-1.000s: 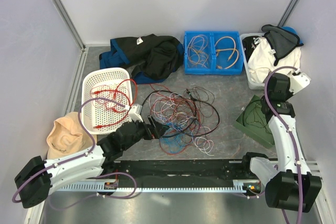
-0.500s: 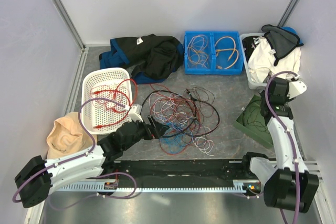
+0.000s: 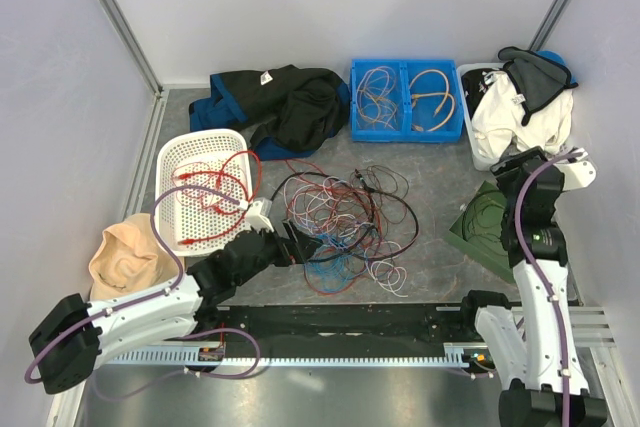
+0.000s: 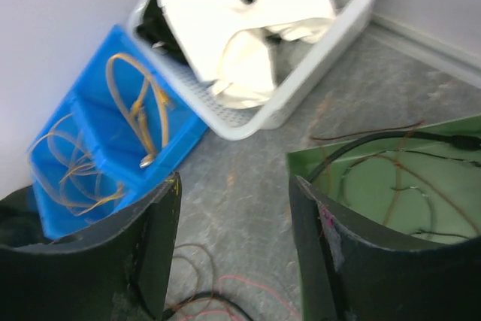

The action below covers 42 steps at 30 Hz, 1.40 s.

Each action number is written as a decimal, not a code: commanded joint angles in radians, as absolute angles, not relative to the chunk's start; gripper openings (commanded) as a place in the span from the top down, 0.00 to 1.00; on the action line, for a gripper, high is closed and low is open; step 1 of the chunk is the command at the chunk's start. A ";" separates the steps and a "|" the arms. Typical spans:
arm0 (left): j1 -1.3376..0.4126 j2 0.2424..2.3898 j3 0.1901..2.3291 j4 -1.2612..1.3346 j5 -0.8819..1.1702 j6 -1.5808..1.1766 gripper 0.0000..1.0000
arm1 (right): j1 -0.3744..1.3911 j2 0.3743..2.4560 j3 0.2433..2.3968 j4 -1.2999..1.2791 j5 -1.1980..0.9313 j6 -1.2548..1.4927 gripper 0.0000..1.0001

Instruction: Untangle the cables

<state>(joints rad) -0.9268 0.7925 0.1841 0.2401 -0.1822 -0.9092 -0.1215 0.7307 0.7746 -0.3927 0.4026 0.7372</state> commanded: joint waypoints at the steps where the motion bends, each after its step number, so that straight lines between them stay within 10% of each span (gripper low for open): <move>1: -0.927 0.795 0.222 0.242 -0.238 -0.936 0.00 | -0.088 0.742 0.716 -0.263 0.116 0.788 0.37; 18: -0.923 0.660 0.500 -0.236 -0.534 -0.948 0.00 | 0.757 1.316 0.843 -0.048 0.175 0.493 0.40; 42: -0.922 0.654 0.551 -0.385 -0.578 -0.973 0.00 | 0.931 1.732 1.008 0.153 0.236 0.446 0.38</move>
<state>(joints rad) -0.9260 0.6735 0.5297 -0.3580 -0.5293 -0.9527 0.9302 1.7008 0.9272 0.0643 0.1513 0.4221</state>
